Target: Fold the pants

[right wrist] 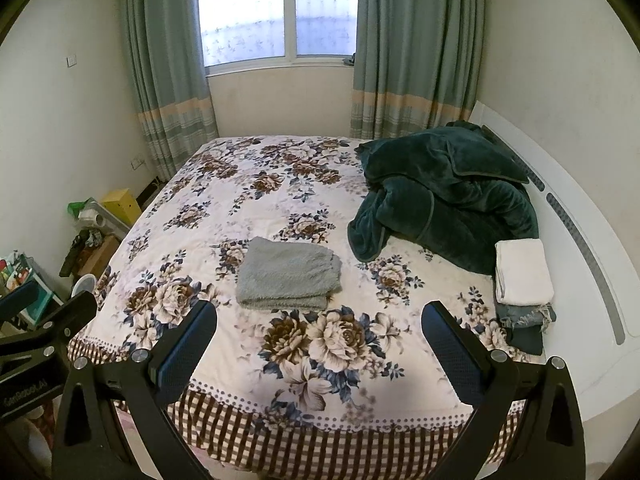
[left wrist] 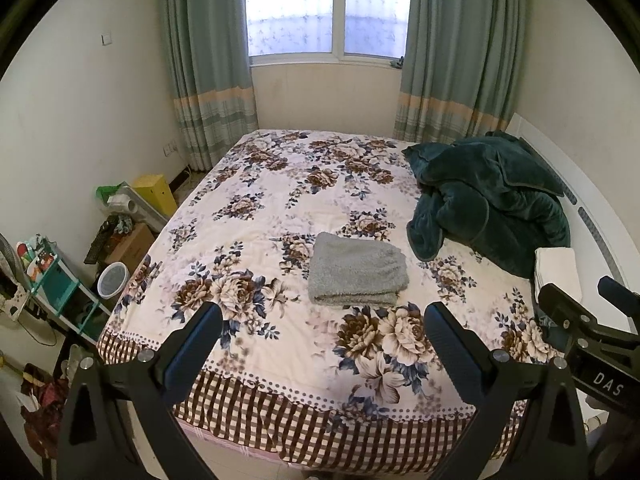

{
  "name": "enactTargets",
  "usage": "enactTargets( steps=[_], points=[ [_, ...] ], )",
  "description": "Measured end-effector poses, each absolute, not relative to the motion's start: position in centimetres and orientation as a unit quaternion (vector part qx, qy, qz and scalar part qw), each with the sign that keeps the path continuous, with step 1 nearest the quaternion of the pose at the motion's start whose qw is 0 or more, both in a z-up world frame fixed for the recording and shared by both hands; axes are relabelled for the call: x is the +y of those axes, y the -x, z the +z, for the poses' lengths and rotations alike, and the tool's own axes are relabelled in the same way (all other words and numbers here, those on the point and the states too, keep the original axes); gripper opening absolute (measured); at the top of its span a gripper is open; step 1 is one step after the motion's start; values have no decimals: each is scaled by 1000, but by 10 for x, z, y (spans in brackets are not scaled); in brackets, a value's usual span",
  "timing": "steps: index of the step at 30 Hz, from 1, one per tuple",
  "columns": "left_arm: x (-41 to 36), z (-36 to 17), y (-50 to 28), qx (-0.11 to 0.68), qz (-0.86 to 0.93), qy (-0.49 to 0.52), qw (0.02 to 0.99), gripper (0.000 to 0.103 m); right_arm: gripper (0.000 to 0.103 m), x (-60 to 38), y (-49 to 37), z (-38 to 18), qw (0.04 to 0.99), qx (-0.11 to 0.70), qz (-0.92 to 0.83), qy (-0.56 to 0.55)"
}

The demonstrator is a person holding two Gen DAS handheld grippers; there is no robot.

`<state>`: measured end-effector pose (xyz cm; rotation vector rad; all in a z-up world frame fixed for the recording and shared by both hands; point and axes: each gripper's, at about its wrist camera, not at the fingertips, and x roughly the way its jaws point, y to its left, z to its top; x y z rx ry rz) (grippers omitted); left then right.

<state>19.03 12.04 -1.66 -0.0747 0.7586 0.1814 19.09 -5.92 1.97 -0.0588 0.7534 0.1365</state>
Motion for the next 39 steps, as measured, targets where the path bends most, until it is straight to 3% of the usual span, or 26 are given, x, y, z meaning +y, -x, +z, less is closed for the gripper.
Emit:
enactTargets(
  steps=[39],
  points=[
    [120,-3,-186,354,90,38,930,103,103,-55,-180,15,928,365,66,22]
  ],
)
